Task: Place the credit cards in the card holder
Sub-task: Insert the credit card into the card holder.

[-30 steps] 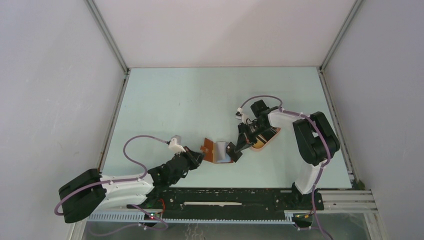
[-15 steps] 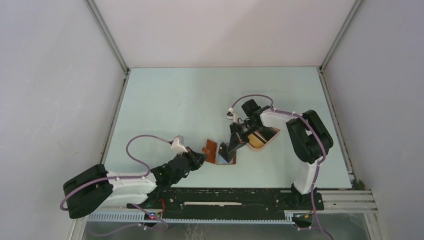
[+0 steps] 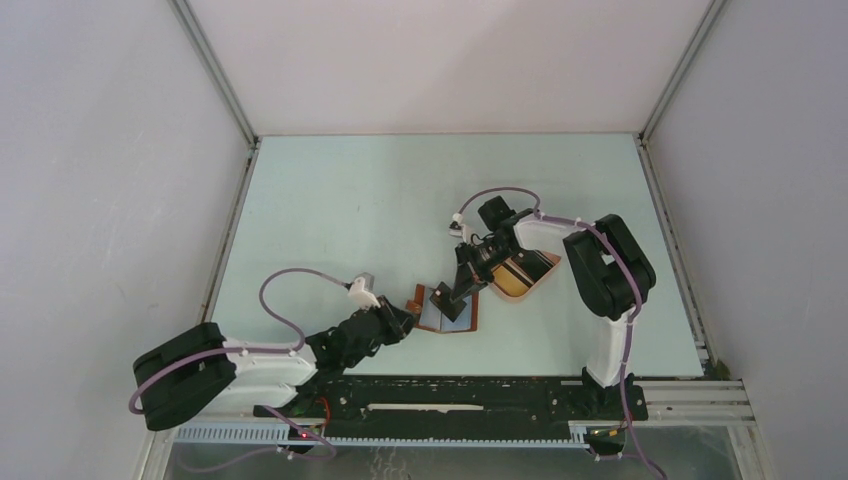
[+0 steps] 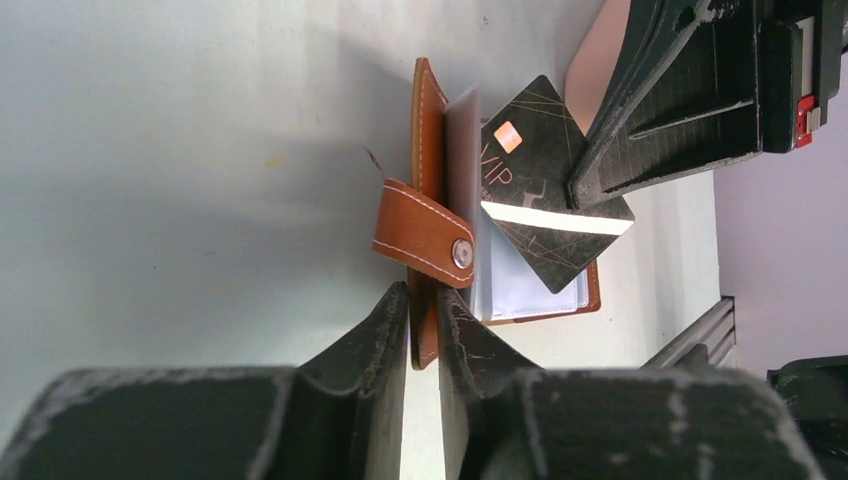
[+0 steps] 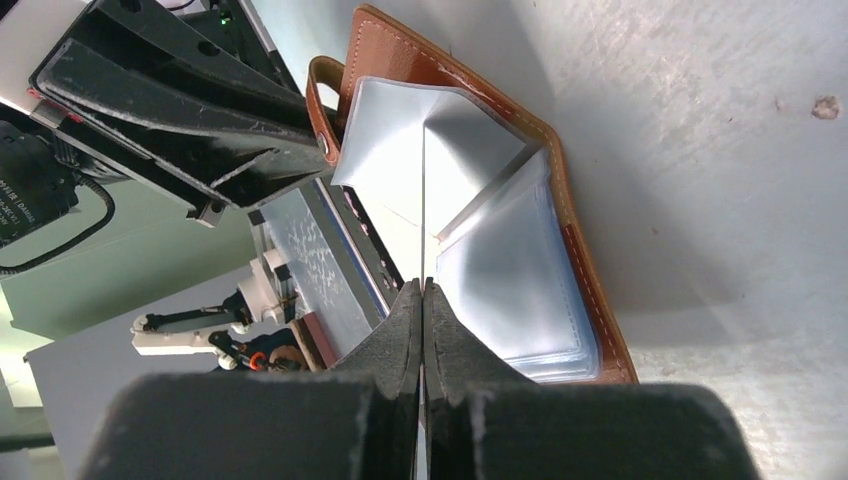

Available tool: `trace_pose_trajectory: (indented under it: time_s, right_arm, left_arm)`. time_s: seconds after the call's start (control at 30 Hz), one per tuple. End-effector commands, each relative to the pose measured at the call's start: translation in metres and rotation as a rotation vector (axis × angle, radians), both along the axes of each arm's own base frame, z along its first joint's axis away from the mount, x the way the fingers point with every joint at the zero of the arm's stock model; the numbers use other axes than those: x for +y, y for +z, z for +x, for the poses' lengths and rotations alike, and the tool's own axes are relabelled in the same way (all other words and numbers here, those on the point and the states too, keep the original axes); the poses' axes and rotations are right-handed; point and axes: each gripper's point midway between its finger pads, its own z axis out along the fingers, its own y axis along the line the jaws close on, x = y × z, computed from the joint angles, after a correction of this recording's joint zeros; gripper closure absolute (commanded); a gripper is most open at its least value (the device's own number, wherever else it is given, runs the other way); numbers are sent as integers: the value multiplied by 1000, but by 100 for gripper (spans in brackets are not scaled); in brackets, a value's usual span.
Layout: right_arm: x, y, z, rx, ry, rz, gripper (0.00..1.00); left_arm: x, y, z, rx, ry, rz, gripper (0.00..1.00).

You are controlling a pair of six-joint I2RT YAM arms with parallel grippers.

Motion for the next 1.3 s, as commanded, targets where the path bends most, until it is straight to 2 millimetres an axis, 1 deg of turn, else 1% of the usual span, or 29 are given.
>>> trace_pose_trajectory:
  time_s: [0.0, 0.13, 0.23, 0.33, 0.4, 0.47, 0.5, 0.6, 0.67, 0.7, 0.77, 0.87, 0.93, 0.97, 1.1, 1.27]
  right_arm:
    - [9, 5, 4, -9, 8, 12, 100]
    - [8, 2, 5, -11, 7, 0, 100]
    - [7, -2, 6, -13, 5, -14, 100]
    - [7, -5, 8, -11, 4, -26, 100]
    - [7, -7, 8, -11, 5, -31, 100]
    - [8, -6, 7, -12, 8, -31, 100]
    - [8, -6, 7, -14, 11, -31, 100]
    - [9, -4, 6, -19, 16, -27, 100]
    - [10, -3, 6, -21, 20, -22, 100]
    - [11, -2, 5, -20, 22, -21, 100]
    - [11, -1, 5, -22, 25, -19, 100]
    - [12, 0, 5, -25, 27, -15, 100]
    - [12, 1, 5, -23, 28, -9, 100]
    - [12, 2, 5, -21, 27, -5, 100]
    - [11, 4, 5, -10, 25, 9, 100]
    - [11, 8, 6, 3, 21, 27, 100]
  left_arm:
    - [-4, 16, 3, -38, -15, -7, 75]
    - [9, 18, 3, -53, 3, 37, 58]
    - [20, 26, 2, -77, 16, 61, 47]
    - [29, 41, 1, -112, 23, 64, 39]
    - [34, 47, -2, -126, 14, 67, 37]
    - [31, 59, -5, -150, -7, 31, 35]
    - [27, 66, -7, -166, -27, -1, 34]
    - [11, 89, -13, -210, -96, -107, 33]
    - [-2, 100, -18, -226, -149, -166, 33]
    - [-6, 103, -18, -225, -162, -181, 34]
    - [-14, 102, -16, -218, -173, -187, 39]
    - [-24, 99, -8, -205, -166, -167, 47]
    - [-28, 89, 0, -173, -149, -147, 50]
    - [-32, 80, 4, -146, -148, -129, 50]
    - [-44, 68, 16, -90, -142, -171, 49]
    - [-56, 48, 21, -15, -140, -184, 44]
